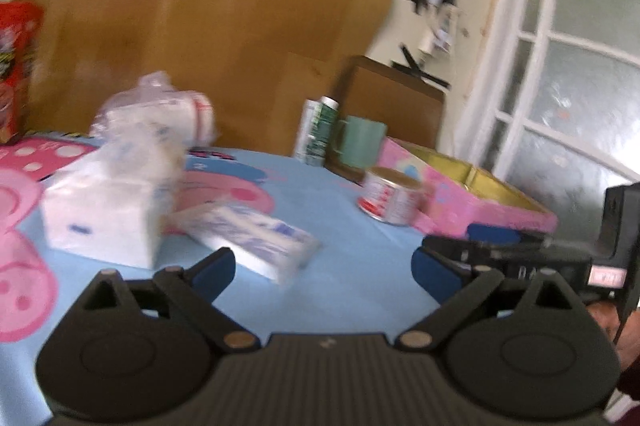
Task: Organize soft objects
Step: 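Grasp the white wet-wipe pack with the right gripper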
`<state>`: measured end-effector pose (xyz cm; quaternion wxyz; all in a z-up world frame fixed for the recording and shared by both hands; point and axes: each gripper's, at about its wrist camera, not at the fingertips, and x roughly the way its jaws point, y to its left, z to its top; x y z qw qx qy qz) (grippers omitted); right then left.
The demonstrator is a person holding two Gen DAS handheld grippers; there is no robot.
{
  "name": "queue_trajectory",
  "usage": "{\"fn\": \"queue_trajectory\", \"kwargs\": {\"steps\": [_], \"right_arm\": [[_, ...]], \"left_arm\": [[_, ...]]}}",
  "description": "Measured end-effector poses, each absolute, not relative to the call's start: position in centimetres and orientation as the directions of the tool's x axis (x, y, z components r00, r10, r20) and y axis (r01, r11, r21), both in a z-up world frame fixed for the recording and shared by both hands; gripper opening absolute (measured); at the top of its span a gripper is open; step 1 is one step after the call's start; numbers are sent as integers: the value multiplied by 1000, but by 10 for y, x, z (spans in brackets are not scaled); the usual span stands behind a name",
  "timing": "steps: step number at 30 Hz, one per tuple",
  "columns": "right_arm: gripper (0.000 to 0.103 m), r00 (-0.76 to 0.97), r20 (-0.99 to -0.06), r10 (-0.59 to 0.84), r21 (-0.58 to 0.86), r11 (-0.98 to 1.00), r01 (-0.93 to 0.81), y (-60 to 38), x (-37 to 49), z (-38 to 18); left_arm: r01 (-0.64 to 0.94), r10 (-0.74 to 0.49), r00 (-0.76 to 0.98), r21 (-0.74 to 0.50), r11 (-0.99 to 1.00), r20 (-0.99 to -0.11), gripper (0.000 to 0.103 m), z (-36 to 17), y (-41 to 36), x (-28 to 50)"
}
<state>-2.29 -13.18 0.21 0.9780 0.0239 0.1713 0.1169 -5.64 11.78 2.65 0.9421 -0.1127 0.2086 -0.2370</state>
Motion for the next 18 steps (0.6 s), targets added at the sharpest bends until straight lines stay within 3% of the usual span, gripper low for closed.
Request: {"fn": "queue_trajectory", "kwargs": {"steps": [5,9,18], "right_arm": [[103,832,-414,370,104,927,-360,-105,8,1],[103,791,-439,426,40,889,-456,-84,15,-2],[103,705,-527,475,37,841,-539,-49,57,-4]], "left_arm": [[405,-543,806,-449,797,-235,98,20,146,-56],[416,-563,811,-518,747,-162,98,16,161,-57],[421,-548,822,-483,768,-155,100,17,155,-63]]}}
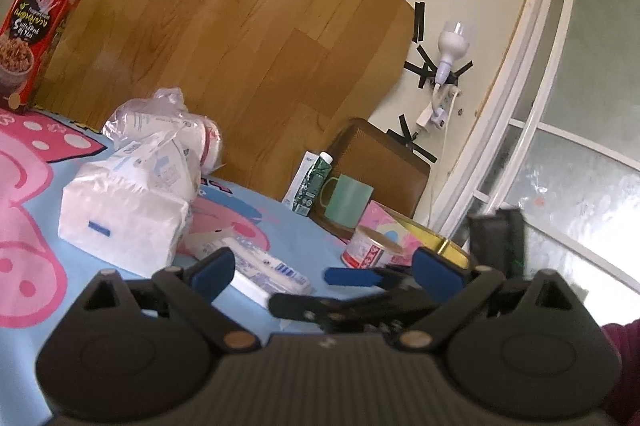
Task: Organize soft objects
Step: 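Grasp the white wet-wipe pack with the right gripper, then carry the wet-wipe pack toward the pink tin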
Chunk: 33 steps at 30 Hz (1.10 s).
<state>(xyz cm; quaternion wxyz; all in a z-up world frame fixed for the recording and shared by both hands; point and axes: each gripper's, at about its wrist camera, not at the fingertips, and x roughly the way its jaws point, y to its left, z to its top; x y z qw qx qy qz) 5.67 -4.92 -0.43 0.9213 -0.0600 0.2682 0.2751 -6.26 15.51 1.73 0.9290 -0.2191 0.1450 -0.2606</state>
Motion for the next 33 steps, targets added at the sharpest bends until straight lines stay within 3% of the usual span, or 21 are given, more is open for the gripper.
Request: {"fn": "queue_trajectory", "kwargs": {"steps": [6,8,10,20,33], "right_arm": [[101,663,-583,471,46,833,-552,-41,73,-9],[92,663,-575,479,41,826,-562,-41,72,-9],[76,665,-563,490,26,815,-579,-40,72,-9],[72,660,-549,513,28,801,-599,-49,64,-8],[72,740,-525,420,-9,867,-499,-124,6,-16]], "left_arm": [[415,-548,821,-493,765,-159,102,16,157,-61],[413,-548,820,-492,766,-166,102,16,156,-60],[411,-547,819,-489,770,-172,102,16,154,-61],[383,-534,813,-476,792,-234,102,16,148,-54],[405,-509,772,-324,855,-381,102,16,117,-45]]}}
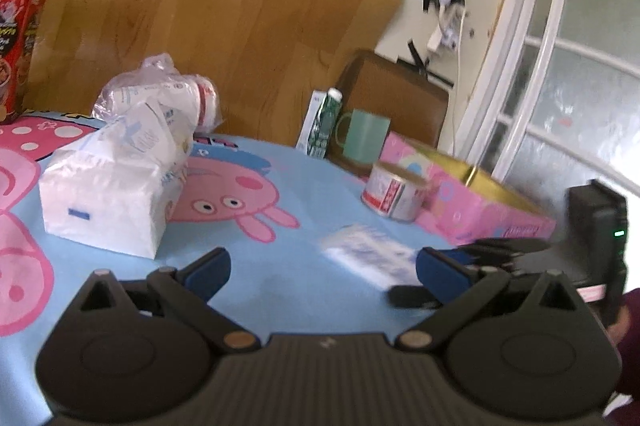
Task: Organize soft objects
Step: 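Carry the wet-wipe pack toward the pink tin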
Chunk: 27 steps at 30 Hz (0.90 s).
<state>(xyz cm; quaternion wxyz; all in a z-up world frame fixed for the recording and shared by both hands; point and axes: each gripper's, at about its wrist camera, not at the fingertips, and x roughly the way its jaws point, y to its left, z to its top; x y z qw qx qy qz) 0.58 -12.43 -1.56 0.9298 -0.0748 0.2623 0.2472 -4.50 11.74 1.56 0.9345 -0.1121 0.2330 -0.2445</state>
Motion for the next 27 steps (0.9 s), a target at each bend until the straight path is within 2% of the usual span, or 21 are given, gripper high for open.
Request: {"fn": "queue_trajectory", "kwargs": {"steps": [12,14,16,21,27], "right_arm": [[72,793,-502,346,-38,907,-420,-191,-43,-24],[77,807,-493,326,-39,918,-395,-203,-47,-25],[86,824,-485,291,-48,933,-358,-215,-49,-27],[87,852,-471,231,-41,958,-282,-242,-54,-31],[87,857,-456,240,2,963,-269,-267,-64,-33]], "left_arm": [[327,-406,740,-240,914,-537,102,10,102,-28],[307,-380,737,-225,925,-559,102,9,99,-27],[295,-360,738,-208,933,-571,102,8,97,-26],[269,-321,739,-177,947,-592,102,10,91,-24],[300,-390,715,-248,921,-580,102,21,74,-27]]}}
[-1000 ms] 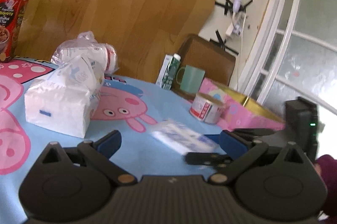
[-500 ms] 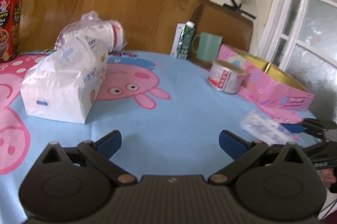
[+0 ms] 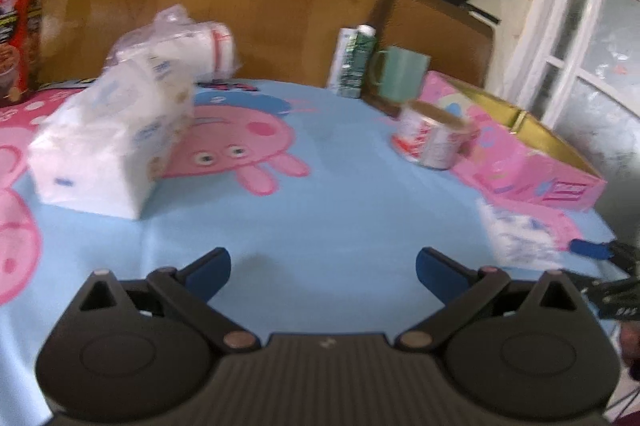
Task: Organize soft objects
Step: 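Carry the wet-wipe pack toward the pink tin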
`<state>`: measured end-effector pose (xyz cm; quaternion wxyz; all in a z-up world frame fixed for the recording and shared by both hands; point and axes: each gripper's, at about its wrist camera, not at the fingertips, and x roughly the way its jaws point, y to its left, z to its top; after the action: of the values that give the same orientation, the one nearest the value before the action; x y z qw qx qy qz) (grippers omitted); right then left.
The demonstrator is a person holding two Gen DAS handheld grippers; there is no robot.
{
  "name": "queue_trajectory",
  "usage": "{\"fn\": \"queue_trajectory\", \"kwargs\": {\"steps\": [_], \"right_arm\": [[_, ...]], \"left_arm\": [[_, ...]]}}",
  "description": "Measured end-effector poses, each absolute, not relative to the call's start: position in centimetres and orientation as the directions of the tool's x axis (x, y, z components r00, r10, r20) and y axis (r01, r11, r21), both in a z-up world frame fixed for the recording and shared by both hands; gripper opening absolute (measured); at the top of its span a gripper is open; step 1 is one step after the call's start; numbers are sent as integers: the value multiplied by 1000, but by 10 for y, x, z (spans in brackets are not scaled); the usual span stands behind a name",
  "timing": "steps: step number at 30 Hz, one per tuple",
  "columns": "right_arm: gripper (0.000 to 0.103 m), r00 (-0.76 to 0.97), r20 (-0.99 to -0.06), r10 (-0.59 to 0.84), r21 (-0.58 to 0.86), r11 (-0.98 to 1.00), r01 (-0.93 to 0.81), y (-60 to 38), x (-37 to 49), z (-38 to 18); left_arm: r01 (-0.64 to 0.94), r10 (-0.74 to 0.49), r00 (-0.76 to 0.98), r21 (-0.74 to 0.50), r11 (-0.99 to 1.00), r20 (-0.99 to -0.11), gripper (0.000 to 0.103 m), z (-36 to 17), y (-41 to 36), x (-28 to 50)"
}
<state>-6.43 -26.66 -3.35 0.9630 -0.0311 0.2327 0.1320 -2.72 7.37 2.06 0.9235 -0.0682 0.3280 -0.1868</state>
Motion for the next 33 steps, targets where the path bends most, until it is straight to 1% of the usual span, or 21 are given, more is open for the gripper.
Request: {"fn": "queue_trajectory", "kwargs": {"steps": [3,8,14,20,23,27,33], "right_arm": [[87,856,-448,257,22,961,-277,-268,-67,-35],[87,854,-429,293,55,952,-300,-267,-70,-34],[87,851,-430,302,73,951,-300,-267,-72,-37],[87,853,-422,307,83,950,-301,-267,-73,-34],[87,851,-427,306,80,950,-301,-266,-72,-35],[87,848,-436,302,76,951,-300,-265,-69,-35],[87,843,-448,297,63,951,-301,-259,-68,-35]], "left_arm": [[337,-408,708,-232,912,-577,102,29,53,-27],[372,-441,676,-244,896,-590,103,33,25,-26],[332,-419,648,-259,907,-636,103,25,9,-18],[320,-420,633,-274,907,-651,103,21,1,-14],[288,-380,649,-250,924,-659,103,18,0,-14],[198,-299,699,-226,954,-649,103,15,5,-15],[138,-228,729,-187,973,-645,103,13,0,-26]]}}
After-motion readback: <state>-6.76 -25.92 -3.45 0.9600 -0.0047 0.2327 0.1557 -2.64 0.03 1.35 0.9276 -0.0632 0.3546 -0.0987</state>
